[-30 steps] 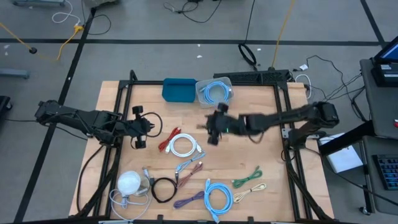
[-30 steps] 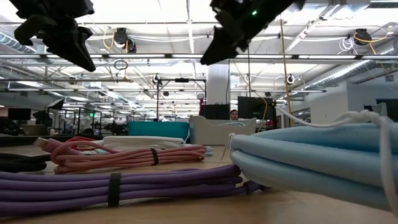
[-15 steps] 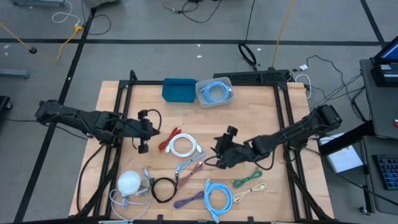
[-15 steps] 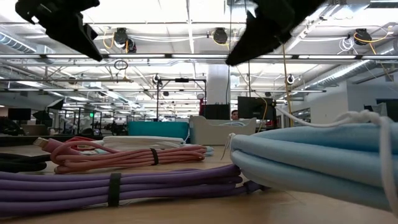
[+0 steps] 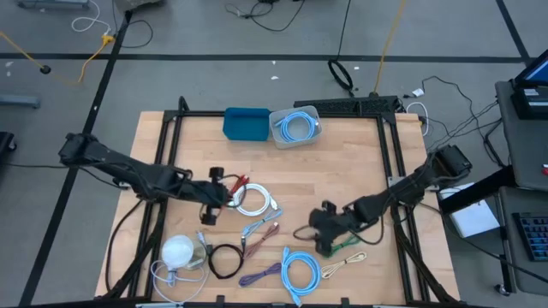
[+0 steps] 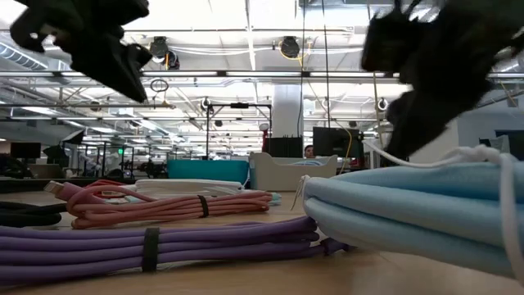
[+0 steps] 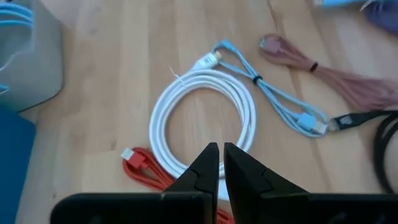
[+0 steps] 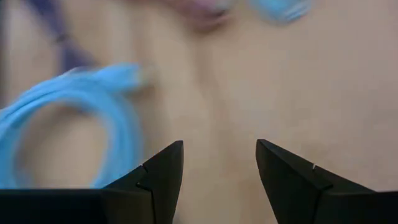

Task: Pick & Place USB Port
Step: Put the green usb cable into the blue bin

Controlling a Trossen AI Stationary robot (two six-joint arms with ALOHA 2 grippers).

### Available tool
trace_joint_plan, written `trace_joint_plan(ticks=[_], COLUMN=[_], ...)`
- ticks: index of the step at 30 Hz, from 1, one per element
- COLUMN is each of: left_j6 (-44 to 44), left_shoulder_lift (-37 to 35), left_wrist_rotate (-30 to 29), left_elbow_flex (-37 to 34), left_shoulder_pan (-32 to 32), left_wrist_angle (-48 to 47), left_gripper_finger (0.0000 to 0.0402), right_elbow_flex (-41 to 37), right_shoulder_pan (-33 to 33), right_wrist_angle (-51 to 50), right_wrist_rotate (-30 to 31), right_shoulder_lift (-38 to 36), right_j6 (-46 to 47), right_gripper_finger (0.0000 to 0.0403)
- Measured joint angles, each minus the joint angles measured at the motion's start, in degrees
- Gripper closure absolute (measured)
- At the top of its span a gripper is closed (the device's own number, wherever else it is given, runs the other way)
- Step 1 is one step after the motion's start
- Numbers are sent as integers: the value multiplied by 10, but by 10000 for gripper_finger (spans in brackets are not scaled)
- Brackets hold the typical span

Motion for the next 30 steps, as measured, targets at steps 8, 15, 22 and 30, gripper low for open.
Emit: trace_joint_plan(ticks=[8, 15, 22, 30], left_j6=[6, -15, -17, -14], left_shoulder_lift=[65, 37, 25, 25], left_wrist_rotate=[-50, -51, -46, -46], left_elbow_flex=[0, 0, 0, 0], left_shoulder_pan=[15, 24, 23, 23], left_wrist_angle=[61, 69, 46, 38], left_gripper_finger=[371, 371, 371, 371], right_elbow_flex=[45, 51, 51, 51], right_shoulder_pan=[69, 101, 121, 153], right_wrist_angle=[31, -48, -232, -248], right_wrist_rotate=[-34, 6, 30, -4], right_shoulder_lift=[0, 0, 0, 0], right_j6=[42, 127, 210, 264], right_gripper_finger=[202, 202, 202, 202])
